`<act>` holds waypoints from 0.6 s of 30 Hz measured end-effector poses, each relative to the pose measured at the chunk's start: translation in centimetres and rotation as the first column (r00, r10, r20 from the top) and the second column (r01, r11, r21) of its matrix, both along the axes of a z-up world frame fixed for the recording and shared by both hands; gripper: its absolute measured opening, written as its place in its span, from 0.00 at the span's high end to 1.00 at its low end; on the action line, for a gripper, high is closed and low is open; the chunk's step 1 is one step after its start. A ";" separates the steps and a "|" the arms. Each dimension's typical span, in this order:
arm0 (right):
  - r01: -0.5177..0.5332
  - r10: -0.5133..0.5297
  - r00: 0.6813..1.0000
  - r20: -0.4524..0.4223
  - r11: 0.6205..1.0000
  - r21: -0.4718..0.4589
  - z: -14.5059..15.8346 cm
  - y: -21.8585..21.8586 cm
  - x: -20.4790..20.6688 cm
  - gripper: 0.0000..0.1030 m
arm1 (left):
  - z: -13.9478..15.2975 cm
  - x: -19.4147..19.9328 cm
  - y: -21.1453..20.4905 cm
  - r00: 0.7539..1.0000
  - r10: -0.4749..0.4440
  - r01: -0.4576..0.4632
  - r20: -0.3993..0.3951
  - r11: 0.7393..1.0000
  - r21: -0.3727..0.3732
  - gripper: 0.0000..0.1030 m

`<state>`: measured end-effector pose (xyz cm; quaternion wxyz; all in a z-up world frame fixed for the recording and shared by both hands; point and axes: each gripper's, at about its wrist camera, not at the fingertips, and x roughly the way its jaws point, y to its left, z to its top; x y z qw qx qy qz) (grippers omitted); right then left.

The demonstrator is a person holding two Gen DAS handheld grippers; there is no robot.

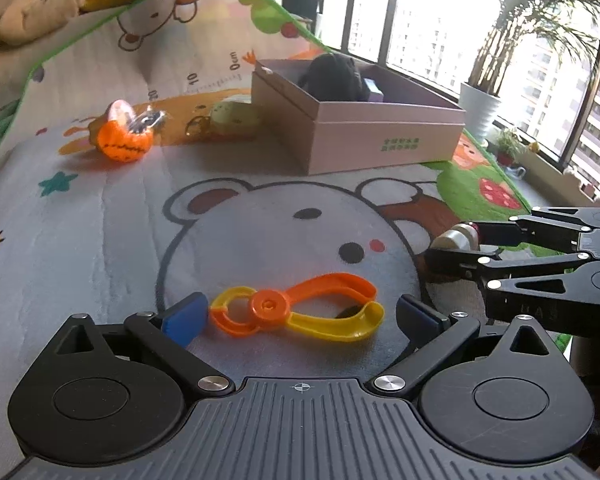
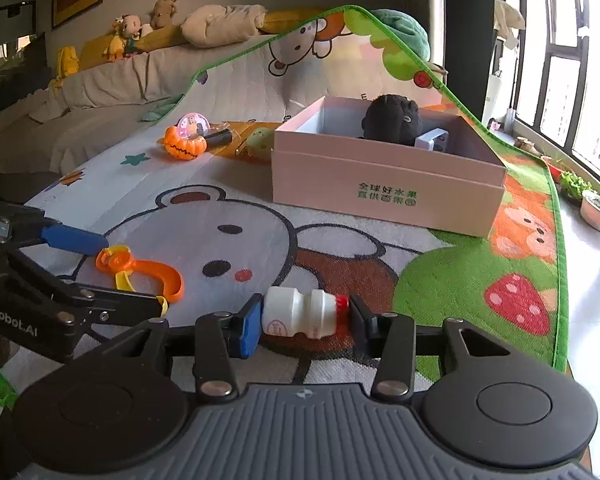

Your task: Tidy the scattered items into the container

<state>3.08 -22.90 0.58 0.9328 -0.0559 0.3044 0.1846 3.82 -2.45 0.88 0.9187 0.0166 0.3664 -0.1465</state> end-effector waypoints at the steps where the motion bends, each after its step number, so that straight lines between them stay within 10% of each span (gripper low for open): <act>1: 0.001 -0.001 1.000 0.001 1.000 0.003 0.0 -0.1 -0.1 0.57 | -0.1 0.0 -0.2 1.000 -0.004 0.004 0.003 1.000 0.011 0.01; 18: 0.003 -0.003 1.000 0.015 1.000 0.013 -0.3 -0.1 -0.2 0.50 | -0.4 0.4 -1.5 0.999 -0.022 0.019 0.036 0.996 0.087 0.03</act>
